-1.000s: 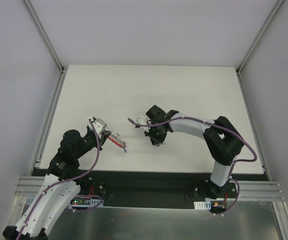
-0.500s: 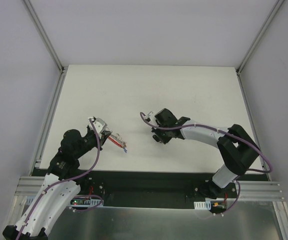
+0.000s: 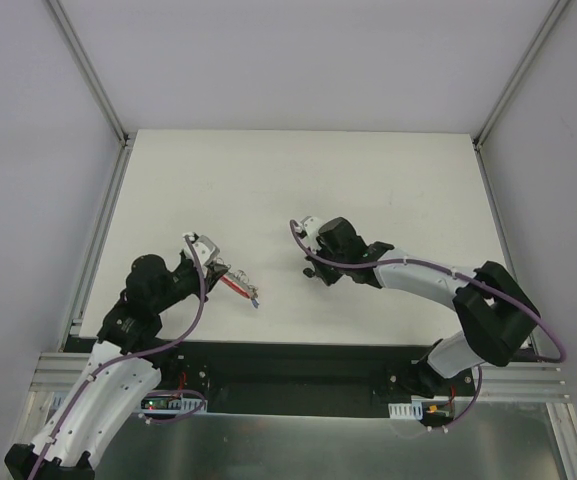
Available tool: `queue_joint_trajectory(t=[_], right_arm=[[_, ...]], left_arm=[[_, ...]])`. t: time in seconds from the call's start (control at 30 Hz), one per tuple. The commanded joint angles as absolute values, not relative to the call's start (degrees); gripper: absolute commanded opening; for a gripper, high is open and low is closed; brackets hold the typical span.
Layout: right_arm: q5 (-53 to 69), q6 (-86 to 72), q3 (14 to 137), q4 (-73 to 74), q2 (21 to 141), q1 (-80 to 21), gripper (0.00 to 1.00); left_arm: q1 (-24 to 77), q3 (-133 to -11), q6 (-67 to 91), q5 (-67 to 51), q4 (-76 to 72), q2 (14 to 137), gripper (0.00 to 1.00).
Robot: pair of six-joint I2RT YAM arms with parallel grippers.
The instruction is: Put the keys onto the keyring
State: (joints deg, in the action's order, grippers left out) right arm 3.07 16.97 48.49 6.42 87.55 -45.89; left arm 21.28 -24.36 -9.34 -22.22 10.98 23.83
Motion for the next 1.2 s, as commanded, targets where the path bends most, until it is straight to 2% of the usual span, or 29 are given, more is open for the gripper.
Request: queue_joint_trajectory(t=[0.0, 0.4, 0.93, 1.17], right_arm=[[5.2, 17.8, 48.3, 3.3, 83.2, -46.0, 0.01], [9.2, 22.7, 49.8, 6.0, 74.5, -45.9, 0.01], [11.0, 33.8, 62.5, 20.6, 64.5, -46.0, 0.01], [13.5, 36.8, 67.8, 24.6, 63.7, -46.0, 0.01]], left_arm=[[21.1, -25.8, -8.3, -27.5, 5.3, 25.6, 0.0], [21.1, -31.8, -13.8, -38.5, 1.1, 37.1, 0.0], [22.0, -46.0, -24.0, -57.5, 1.2, 52.2, 0.0], [25.7, -50.4, -27.4, -59.2, 1.2, 56.8, 0.0]])
